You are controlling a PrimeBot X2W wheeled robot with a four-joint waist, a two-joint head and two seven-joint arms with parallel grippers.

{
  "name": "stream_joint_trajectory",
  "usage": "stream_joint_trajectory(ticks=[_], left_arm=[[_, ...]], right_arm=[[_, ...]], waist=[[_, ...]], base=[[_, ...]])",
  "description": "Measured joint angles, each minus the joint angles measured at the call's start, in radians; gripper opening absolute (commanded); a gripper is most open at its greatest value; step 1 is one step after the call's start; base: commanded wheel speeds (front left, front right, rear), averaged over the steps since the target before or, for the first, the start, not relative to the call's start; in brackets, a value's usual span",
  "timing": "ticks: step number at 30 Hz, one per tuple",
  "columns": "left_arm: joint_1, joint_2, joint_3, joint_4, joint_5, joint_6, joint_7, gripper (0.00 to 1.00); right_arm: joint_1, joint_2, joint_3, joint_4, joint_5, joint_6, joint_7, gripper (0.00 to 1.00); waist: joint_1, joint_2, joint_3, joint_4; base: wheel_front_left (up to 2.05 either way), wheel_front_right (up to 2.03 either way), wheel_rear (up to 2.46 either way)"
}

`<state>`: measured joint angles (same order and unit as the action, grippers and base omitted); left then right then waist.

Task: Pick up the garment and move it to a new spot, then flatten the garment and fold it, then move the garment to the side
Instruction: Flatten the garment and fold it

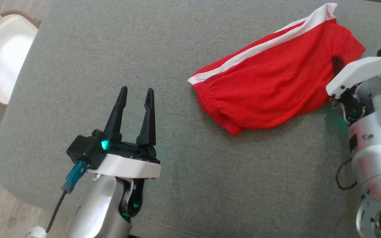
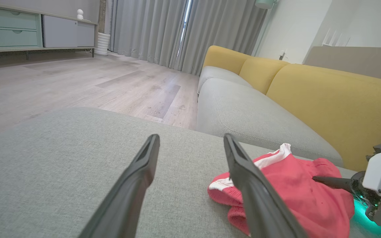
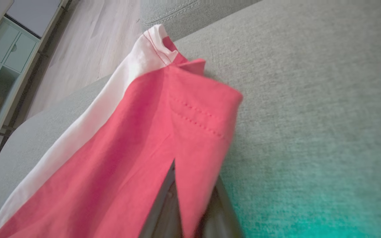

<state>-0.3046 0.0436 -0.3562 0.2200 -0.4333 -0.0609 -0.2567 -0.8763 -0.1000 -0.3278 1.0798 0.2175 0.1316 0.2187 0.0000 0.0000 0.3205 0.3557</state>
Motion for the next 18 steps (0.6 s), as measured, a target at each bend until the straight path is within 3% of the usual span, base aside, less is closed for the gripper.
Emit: stream_joint_trajectory(ticks=[9, 18], left_arm=[[0.004, 0.000, 0.003, 0.002, 0.001, 0.000, 0.000, 1.00], [0.067, 0.000, 0.035, 0.013, 0.021, -0.010, 0.000, 1.00]], right_arm=[[0.035, 0.025, 0.028, -0.013, 0.085, 0.000, -0.110, 0.00], [0.241, 0.032, 0.034, -0.150, 0.238, 0.000, -0.196, 0.00]], waist=[[0.0000, 0.0000, -0.028, -0.039], [-0.0001, 0.0000, -0.099, -0.119]], base=[[0.00, 0.00, 0.00], [0.00, 0.00, 0.00]])
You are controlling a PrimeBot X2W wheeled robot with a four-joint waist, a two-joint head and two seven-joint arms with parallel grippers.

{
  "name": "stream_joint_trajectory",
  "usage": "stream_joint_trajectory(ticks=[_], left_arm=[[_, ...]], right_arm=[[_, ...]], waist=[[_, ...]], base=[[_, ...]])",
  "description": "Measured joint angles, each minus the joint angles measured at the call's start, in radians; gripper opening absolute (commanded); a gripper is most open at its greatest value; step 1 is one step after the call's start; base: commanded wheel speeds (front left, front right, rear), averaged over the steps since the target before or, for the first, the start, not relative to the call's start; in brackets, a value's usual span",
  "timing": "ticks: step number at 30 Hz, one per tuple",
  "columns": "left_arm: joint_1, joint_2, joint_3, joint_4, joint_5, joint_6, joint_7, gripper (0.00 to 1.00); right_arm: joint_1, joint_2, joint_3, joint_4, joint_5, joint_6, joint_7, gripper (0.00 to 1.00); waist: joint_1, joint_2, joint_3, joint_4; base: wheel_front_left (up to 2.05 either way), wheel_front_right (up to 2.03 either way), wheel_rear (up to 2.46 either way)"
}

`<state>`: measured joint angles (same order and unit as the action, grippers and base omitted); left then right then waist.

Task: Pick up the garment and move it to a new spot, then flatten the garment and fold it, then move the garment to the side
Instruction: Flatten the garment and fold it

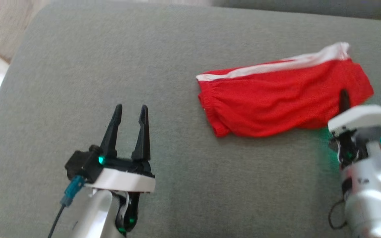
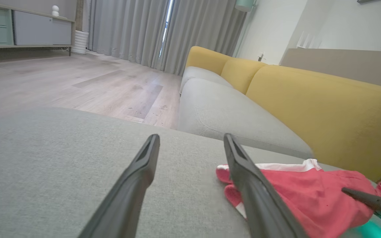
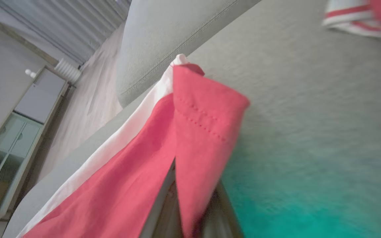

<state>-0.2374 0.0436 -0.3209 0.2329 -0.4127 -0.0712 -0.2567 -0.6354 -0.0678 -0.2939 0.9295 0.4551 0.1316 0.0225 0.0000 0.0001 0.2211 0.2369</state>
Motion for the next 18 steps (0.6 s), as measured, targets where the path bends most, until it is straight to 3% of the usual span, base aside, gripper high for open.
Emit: stream_joint_trajectory(ticks=[10, 18], left_arm=[[0.047, 0.001, 0.005, 0.003, 0.025, -0.017, 0.000, 1.00], [0.061, 0.001, 0.005, 0.002, 0.031, -0.018, 0.000, 1.00]], right_arm=[[0.218, 0.010, 0.085, -0.106, 0.216, 0.000, -0.119, 0.00], [0.248, 0.012, 0.189, -0.106, 0.348, 0.000, -0.225, 0.00]], waist=[[-0.0001, 0.0000, -0.077, -0.102], [-0.0001, 0.0000, -0.095, -0.143]], base=[[0.00, 0.00, 0.00], [0.00, 0.00, 0.00]])
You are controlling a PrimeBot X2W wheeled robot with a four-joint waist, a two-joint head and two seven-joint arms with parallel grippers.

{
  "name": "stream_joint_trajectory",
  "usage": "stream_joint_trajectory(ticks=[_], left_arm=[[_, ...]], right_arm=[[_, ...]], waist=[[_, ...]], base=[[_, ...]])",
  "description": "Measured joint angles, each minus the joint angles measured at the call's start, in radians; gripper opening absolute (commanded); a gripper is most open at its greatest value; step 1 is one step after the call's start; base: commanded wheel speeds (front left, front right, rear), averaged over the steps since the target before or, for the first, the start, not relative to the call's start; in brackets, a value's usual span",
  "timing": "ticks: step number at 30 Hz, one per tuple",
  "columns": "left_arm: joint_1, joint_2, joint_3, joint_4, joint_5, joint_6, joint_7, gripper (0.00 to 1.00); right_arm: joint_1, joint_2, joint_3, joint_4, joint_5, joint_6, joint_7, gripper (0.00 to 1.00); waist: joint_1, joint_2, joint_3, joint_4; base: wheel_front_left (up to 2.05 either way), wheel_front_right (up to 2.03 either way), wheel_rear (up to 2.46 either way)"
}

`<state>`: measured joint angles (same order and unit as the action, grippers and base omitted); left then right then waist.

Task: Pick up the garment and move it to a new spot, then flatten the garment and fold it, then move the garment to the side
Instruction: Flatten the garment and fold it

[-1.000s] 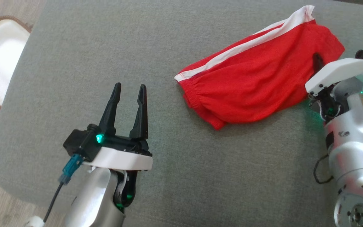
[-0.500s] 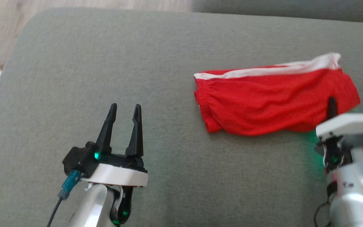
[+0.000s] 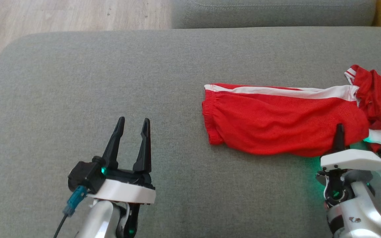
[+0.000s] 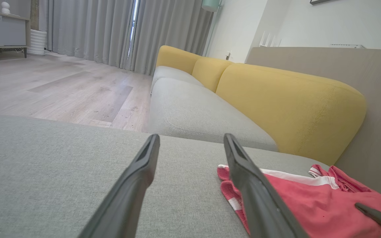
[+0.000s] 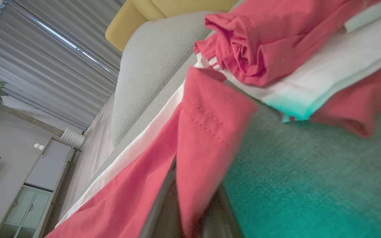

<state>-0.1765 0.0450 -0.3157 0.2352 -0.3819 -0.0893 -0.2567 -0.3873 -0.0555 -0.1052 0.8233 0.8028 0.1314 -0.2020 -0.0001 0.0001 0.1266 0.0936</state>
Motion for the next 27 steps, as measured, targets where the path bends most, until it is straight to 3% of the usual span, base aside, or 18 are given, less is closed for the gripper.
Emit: stream_joint_trajectory(ticks=[12, 27], left_arm=[[0.000, 0.000, -0.001, 0.001, 0.012, -0.008, 0.000, 1.00], [0.008, 0.000, -0.004, 0.017, 0.011, -0.003, 0.000, 1.00]], right_arm=[[-0.044, 0.000, 0.117, -0.011, 0.082, 0.000, -0.042, 0.00], [-0.079, -0.001, 0.291, -0.112, 0.148, 0.000, -0.048, 0.00]], waist=[[0.0001, 0.0000, -0.002, 0.006], [0.0001, 0.0000, -0.025, 0.077]], base=[[0.00, 0.00, 0.00], [0.00, 0.00, 0.00]])
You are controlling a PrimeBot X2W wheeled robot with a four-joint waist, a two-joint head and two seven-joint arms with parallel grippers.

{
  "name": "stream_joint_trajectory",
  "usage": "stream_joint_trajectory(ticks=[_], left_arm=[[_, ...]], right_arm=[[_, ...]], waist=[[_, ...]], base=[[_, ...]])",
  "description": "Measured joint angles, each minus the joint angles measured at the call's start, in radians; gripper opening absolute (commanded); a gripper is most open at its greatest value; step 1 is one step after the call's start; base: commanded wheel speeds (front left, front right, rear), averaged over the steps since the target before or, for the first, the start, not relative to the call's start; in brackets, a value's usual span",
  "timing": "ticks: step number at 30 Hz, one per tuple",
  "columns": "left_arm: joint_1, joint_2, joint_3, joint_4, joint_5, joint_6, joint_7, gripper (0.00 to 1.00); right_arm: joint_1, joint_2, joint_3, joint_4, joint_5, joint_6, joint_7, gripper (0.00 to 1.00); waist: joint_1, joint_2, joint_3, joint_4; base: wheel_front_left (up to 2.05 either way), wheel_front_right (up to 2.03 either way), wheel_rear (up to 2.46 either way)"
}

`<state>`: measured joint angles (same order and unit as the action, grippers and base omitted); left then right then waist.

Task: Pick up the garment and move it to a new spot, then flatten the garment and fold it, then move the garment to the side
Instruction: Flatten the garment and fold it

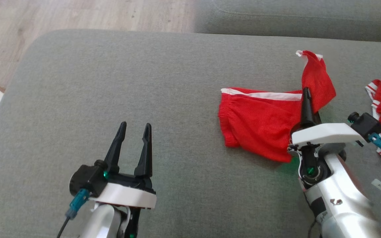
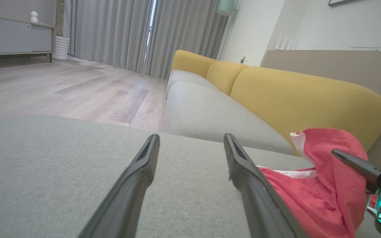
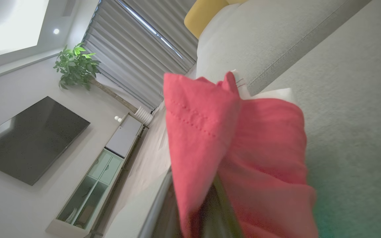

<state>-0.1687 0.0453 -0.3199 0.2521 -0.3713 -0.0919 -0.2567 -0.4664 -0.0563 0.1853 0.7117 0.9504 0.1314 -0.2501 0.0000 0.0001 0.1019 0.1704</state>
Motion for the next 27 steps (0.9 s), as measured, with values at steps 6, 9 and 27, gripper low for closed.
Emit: stream_joint_trajectory(ticks=[6, 9, 27], left_arm=[[0.013, 0.000, -0.004, 0.000, 0.000, 0.004, 0.000, 1.00], [0.013, 0.000, -0.005, 0.000, -0.007, 0.004, 0.000, 1.00], [0.019, 0.001, -0.002, 0.004, -0.007, 0.013, 0.000, 1.00]], right_arm=[[0.000, 0.000, 0.043, -0.049, 0.014, 0.000, -0.001, 0.00], [0.000, -0.001, 0.071, -0.054, 0.017, 0.000, -0.001, 0.00], [0.000, -0.004, 0.368, 0.114, -0.013, 0.000, 0.013, 1.00]], waist=[[0.0000, 0.0000, 0.000, 0.039], [0.0000, 0.0000, 0.000, 0.060], [0.0000, 0.0000, -0.011, 0.110]], base=[[0.00, 0.00, 0.00], [0.00, 0.00, 0.00], [0.00, 0.00, 0.00]])
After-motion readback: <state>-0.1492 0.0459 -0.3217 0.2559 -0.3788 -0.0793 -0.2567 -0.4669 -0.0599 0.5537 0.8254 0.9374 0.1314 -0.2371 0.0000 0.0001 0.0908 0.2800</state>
